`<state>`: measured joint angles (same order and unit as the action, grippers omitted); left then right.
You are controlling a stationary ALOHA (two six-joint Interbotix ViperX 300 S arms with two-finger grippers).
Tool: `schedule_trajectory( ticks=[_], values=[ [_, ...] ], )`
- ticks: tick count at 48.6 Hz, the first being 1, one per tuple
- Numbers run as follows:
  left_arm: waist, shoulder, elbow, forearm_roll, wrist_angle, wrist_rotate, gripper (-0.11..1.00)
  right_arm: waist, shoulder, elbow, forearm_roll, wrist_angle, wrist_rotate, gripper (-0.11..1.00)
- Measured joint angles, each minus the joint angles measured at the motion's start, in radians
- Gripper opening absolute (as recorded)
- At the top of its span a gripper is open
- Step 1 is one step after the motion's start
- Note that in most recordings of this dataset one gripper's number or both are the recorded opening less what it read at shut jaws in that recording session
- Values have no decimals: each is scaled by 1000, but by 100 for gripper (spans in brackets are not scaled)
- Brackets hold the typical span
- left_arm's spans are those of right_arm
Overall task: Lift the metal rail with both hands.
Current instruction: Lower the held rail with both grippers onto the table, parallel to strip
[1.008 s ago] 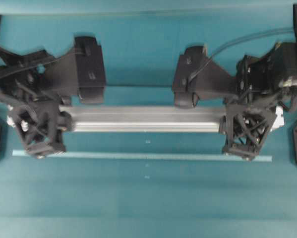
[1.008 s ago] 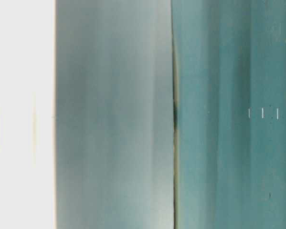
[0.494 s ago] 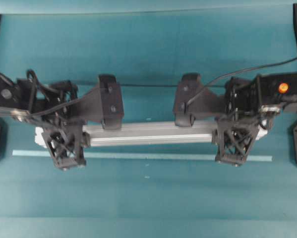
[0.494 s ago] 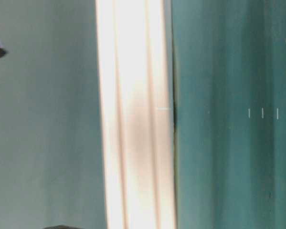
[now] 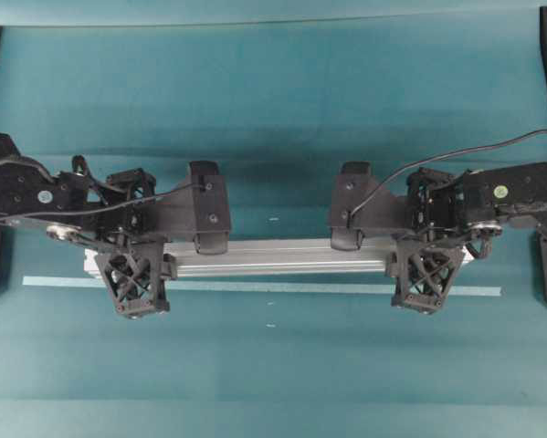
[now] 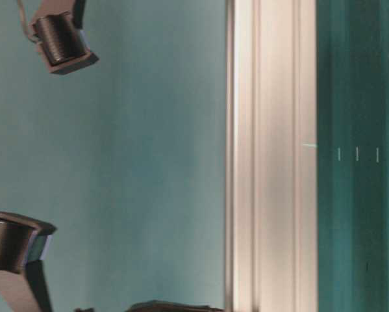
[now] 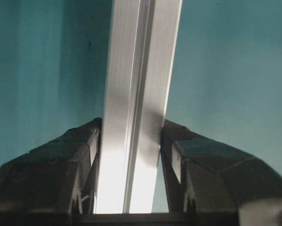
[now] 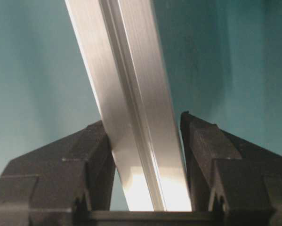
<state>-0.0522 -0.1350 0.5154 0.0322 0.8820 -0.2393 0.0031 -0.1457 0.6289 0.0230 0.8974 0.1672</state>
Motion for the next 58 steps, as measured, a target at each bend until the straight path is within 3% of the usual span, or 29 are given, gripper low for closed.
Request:
schedule_trajectory(
  ticks=[11,30,58],
  values=[
    [2,21,40,-2,-38,15,32,-3,40,17,-2,-58,-46,42],
    [57,54,58,-2,-84,67,32,-11,124,61,-2,-183,-51,41],
    [54,72,120,-2,-190,54,32,-9,147,75,-2,-218,-54,41]
  ],
)
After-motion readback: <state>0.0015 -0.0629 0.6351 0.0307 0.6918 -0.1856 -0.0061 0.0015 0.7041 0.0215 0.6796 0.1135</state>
